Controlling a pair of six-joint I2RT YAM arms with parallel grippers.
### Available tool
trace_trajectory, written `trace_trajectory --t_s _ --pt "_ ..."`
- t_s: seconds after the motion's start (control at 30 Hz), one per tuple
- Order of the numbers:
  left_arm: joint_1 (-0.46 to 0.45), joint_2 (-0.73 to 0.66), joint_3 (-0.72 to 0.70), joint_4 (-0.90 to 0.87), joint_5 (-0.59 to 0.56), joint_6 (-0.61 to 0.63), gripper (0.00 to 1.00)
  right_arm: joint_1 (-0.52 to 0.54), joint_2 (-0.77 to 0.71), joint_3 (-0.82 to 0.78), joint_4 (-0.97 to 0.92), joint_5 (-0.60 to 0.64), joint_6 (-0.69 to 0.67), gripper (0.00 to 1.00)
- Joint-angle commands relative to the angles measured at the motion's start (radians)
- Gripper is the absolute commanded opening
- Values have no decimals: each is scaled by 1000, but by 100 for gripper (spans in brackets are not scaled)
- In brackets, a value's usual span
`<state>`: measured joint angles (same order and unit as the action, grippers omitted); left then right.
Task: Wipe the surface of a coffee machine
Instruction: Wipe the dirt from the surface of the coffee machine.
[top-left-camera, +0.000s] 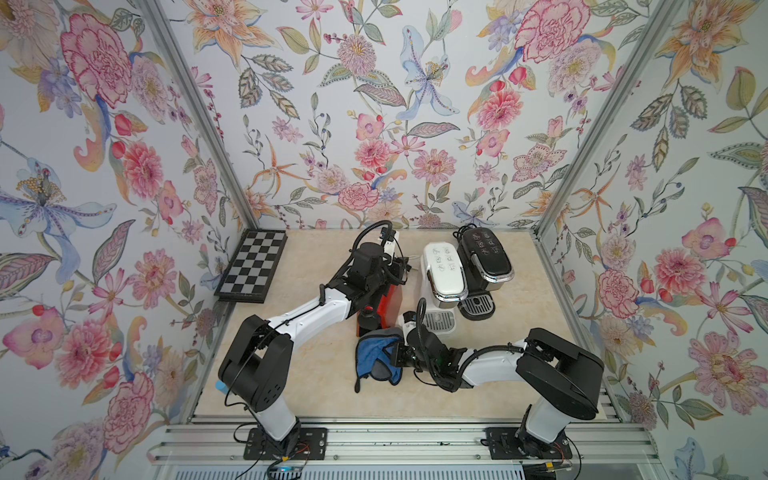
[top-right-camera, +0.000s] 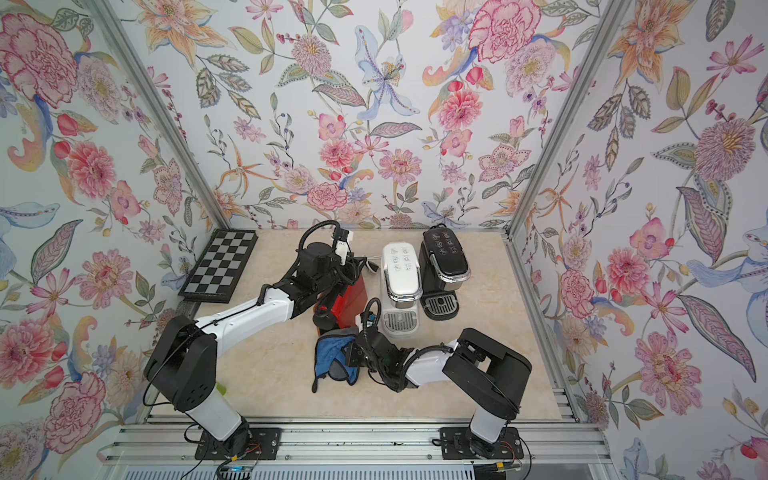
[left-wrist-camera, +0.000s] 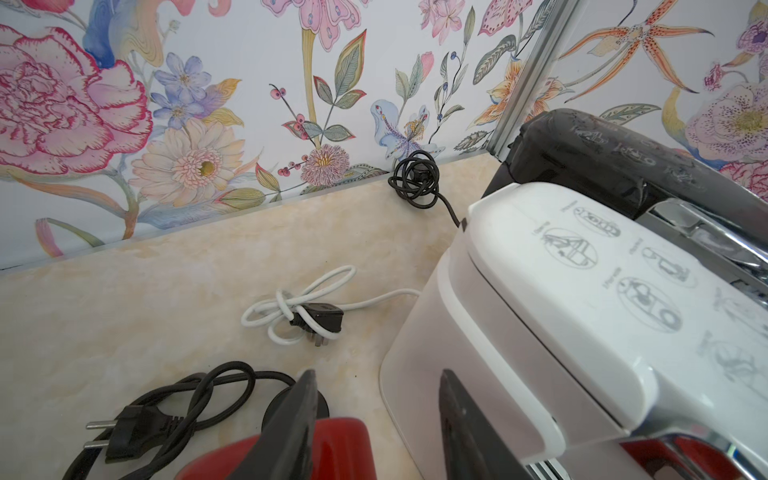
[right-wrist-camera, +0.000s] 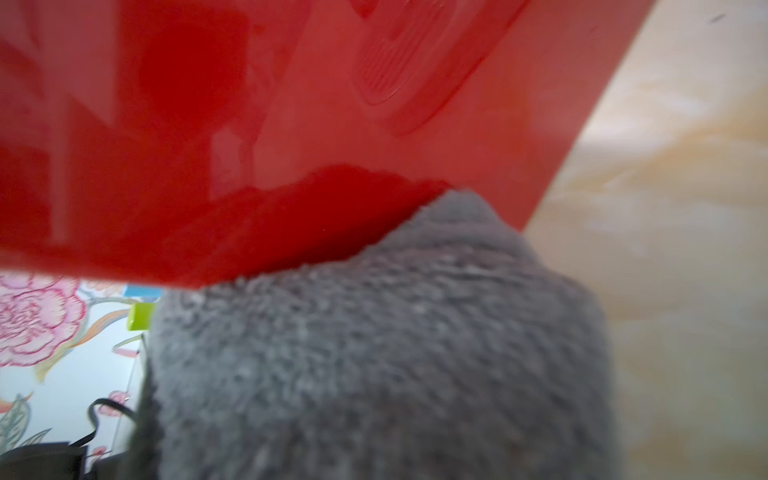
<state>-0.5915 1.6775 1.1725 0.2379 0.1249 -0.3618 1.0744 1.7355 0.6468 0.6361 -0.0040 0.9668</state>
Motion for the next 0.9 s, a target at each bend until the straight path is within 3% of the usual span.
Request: trace_trajectory --t_s 0.0,0.17,0.33,0.57,0.87 --pt "26 4 -62 -43 2 3 47 57 27 37 230 10 130 6" --pt "39 4 -101 -6 24 -12 47 123 50 67 217 121 181 3" --pt "41 -6 -132 23 40 -31 47 139 158 75 379 232 267 0" --pt "40 -37 -181 44 46 -37 47 157 101 43 418 491 197 0" --pt "40 -51 -232 77 59 -59 46 165 167 33 696 612 102 0"
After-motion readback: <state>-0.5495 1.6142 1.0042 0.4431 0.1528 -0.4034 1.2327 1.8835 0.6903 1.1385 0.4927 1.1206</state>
